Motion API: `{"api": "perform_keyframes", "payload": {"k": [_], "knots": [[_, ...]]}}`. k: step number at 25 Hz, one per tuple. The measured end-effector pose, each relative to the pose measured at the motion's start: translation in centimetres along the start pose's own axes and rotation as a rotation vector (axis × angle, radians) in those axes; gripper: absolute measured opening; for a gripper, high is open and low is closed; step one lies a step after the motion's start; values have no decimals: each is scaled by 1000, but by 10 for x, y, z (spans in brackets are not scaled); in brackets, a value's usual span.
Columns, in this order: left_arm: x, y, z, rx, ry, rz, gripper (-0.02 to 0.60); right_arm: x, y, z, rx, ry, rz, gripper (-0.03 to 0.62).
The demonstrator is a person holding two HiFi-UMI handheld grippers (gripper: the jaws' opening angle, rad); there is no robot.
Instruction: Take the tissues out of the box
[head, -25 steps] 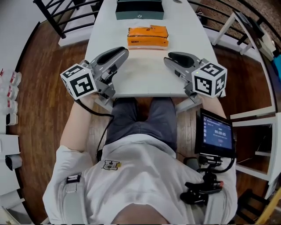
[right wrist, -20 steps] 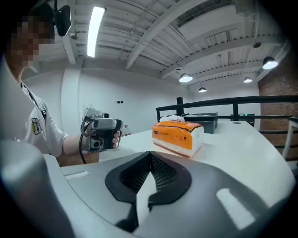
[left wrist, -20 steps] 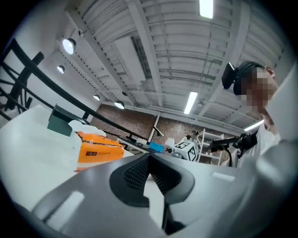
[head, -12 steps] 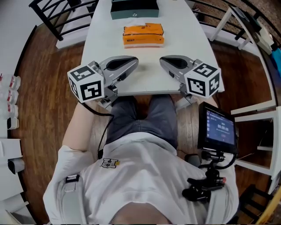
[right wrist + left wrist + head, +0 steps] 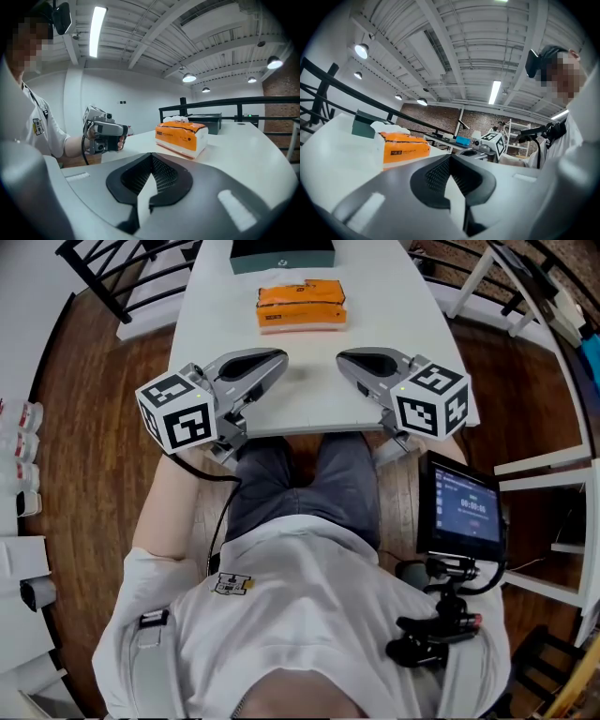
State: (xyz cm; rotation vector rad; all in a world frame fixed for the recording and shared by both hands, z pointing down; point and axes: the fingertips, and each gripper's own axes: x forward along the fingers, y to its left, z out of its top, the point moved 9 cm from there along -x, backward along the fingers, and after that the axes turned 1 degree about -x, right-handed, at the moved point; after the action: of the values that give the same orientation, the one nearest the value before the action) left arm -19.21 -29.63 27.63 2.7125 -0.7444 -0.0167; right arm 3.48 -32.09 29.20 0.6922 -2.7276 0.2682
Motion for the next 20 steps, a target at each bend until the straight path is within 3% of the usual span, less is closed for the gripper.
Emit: {"api": "perform_keyframes", "payload": {"k": [6,20], "knots": [[2,9,-10,-4,-5,8,0,5,-4,-9,-2,-6,-6,0],[-6,6,5,-25,-13,12,0,3,4,3,-7,4,3,0]]}}
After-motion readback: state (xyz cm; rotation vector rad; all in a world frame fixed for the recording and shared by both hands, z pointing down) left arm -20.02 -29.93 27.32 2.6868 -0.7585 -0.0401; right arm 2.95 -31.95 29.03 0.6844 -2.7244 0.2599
